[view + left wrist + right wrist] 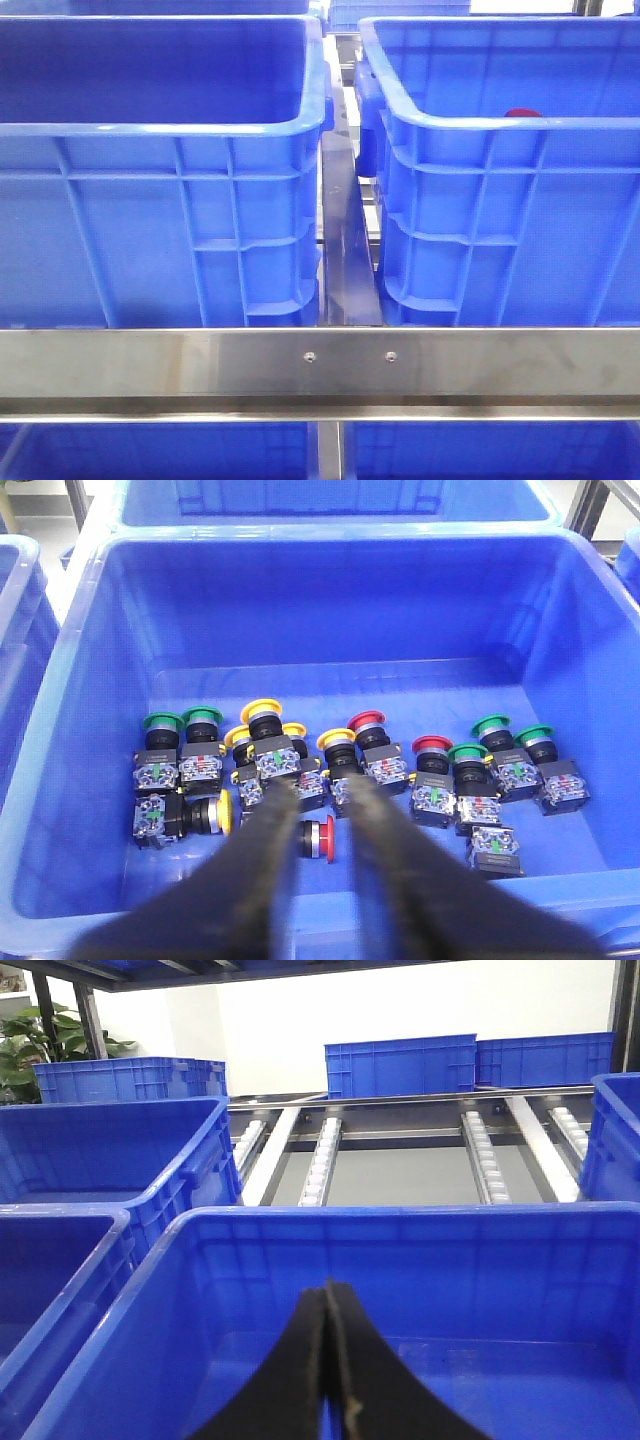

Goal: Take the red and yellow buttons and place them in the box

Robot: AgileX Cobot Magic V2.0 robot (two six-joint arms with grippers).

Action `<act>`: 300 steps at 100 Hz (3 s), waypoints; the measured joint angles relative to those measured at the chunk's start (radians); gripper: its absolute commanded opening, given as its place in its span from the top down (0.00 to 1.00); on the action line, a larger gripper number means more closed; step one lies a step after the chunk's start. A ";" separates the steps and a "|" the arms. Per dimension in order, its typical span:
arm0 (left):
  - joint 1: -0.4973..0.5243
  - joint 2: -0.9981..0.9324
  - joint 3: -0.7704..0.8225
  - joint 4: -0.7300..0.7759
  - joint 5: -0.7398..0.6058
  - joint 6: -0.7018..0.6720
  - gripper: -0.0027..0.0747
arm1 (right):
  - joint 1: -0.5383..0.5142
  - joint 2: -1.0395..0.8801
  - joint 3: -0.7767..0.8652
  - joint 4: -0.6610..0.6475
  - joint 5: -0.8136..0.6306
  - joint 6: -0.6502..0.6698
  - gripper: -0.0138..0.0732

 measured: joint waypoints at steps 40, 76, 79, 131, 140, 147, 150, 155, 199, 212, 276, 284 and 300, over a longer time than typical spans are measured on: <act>0.000 0.004 0.000 0.000 -0.008 0.000 0.34 | 0.000 0.000 0.000 0.000 0.000 0.000 0.97; 0.000 0.345 -0.172 -0.011 0.001 0.000 0.34 | 0.000 0.000 0.000 0.000 0.000 0.000 0.97; 0.000 0.382 -0.191 -0.011 0.001 -0.004 0.34 | 0.000 0.000 0.000 0.000 0.000 0.000 0.97; 0.021 0.921 -0.456 -0.011 0.014 -0.050 0.34 | 0.000 0.000 0.000 0.000 0.000 0.000 0.97; 0.023 0.973 -0.475 0.007 0.016 -0.050 0.34 | 0.000 0.000 0.000 0.000 0.000 0.000 0.97; 0.027 1.002 -0.485 0.010 0.016 -0.050 0.34 | 0.000 0.000 0.000 0.000 0.000 0.000 0.97; 0.032 1.010 -0.486 0.011 0.016 -0.050 0.34 | 0.000 0.000 0.000 0.000 0.000 0.000 0.97; 0.042 1.024 -0.486 0.015 0.016 -0.050 0.34 | 0.000 0.000 0.000 0.000 0.000 0.000 0.97; 0.071 1.117 -0.498 0.031 -0.016 -0.050 0.34 | 0.000 0.000 0.000 0.000 0.002 0.000 0.97; 0.071 1.155 -0.500 0.033 -0.037 -0.050 0.34 | 0.000 0.000 0.000 0.000 0.002 0.000 0.97; 0.071 1.229 -0.501 0.039 -0.091 -0.050 0.64 | 0.000 0.000 0.000 0.000 0.002 0.000 0.97; 0.071 1.229 -0.501 0.039 -0.091 -0.050 0.80 | 0.000 0.000 0.000 0.000 0.002 0.000 0.97; 0.071 1.217 -0.501 0.041 -0.091 -0.050 0.99 | 0.000 0.000 0.000 0.000 0.002 0.000 0.97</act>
